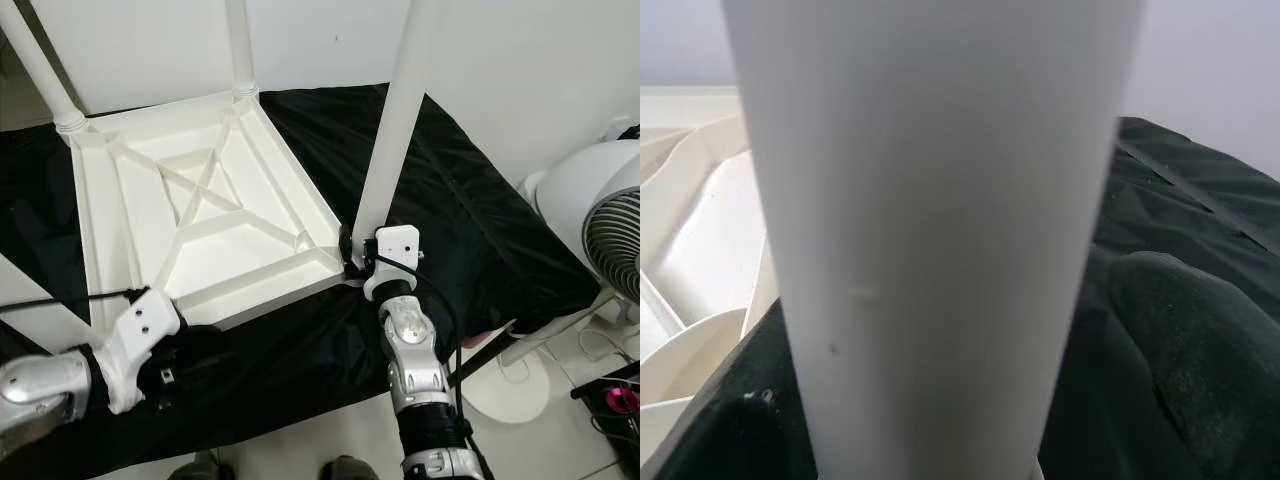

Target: Building children table

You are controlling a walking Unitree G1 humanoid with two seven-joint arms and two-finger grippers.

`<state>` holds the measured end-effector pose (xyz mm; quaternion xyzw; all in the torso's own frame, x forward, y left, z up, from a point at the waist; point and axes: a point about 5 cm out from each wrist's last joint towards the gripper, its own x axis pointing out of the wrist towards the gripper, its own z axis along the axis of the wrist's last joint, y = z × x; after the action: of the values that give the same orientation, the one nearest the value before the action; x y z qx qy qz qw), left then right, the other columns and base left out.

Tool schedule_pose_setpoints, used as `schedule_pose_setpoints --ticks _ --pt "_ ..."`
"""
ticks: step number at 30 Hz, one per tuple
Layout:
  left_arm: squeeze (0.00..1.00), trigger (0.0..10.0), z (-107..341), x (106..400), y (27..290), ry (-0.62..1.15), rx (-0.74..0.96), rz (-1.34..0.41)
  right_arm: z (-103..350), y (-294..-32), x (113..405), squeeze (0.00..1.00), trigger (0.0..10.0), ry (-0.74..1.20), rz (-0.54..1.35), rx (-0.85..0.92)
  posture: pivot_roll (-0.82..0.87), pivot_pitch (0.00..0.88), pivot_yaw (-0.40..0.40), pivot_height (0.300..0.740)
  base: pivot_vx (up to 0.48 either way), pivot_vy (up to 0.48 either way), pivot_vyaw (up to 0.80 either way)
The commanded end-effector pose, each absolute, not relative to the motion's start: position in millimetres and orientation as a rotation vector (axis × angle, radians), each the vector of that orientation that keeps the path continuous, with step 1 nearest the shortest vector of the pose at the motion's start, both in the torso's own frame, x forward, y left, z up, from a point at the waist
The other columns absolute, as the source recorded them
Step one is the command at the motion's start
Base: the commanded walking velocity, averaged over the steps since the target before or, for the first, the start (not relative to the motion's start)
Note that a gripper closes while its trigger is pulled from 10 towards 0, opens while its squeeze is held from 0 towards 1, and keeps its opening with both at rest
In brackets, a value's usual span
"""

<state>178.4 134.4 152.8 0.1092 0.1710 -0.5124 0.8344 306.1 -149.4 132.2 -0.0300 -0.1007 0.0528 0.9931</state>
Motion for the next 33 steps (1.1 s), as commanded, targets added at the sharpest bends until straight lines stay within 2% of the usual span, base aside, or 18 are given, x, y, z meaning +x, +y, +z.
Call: schedule_pose_setpoints --ticks 1,2,5,9,17,20,21,31,33 --pt "0.0 10.0 155.3 170.7 132.6 0.373 0.216 -1.176 131.2 -157.6 308.5 0.0 10.0 -0.188 0.08 -0.053 0.02 0.096 -0.043 0.74 0.0 0.0 0.0" --pt "0.0 10.0 155.9 166.1 133.0 0.366 0.2 -1.172 131.8 -155.3 310.6 0.0 10.0 -0.185 0.098 -0.054 0.03 0.099 -0.069 0.74 0.0 0.0 0.0" --pt "0.0 10.0 156.5 162.8 133.4 0.36 0.189 -1.168 132.3 -153.6 312.0 0.0 10.0 -0.183 0.111 -0.055 0.03 0.099 -0.069 0.74 0.0 0.0 0.0" --pt "0.0 10.0 159.5 156.7 138.5 0.346 0.18 -1.116 135.9 -148.1 320.0 0.0 10.0 -0.183 0.159 -0.069 0.06 0.094 -0.111 0.74 0.0 0.0 0.0" --pt "0.0 10.0 178.6 150.6 149.8 0.297 0.213 -1.021 139.7 -145.0 330.2 0.0 10.0 -0.186 0.182 -0.07 0.11 0.09 -0.128 0.74 0.0 0.0 0.0" --pt "0.0 10.0 186.9 148.3 160.1 0.308 0.266 -0.971 140.6 -140.0 332.1 0.0 10.0 -0.189 0.198 -0.061 0.11 0.09 -0.128 0.74 0.0 0.0 0.0" --pt "0.0 10.0 189.6 146.6 171.2 0.347 0.316 -0.929 140.9 -135.2 333.0 0.0 10.0 -0.193 0.212 -0.054 0.12 0.091 -0.126 0.74 0.0 0.0 0.0" --pt "0.0 10.0 190.8 144.8 203.5 0.438 0.41 -0.806 140.7 -133.7 335.6 0.0 10.0 -0.197 0.225 -0.052 0.12 0.09 -0.125 0.74 0.0 0.0 0.0" --pt "0.0 10.0 190.8 144.8 203.5 0.438 0.41 -0.806 140.7 -133.7 335.6 0.0 10.0 -0.197 0.225 -0.052 0.12 0.09 -0.125 0.74 0.0 0.0 0.0"
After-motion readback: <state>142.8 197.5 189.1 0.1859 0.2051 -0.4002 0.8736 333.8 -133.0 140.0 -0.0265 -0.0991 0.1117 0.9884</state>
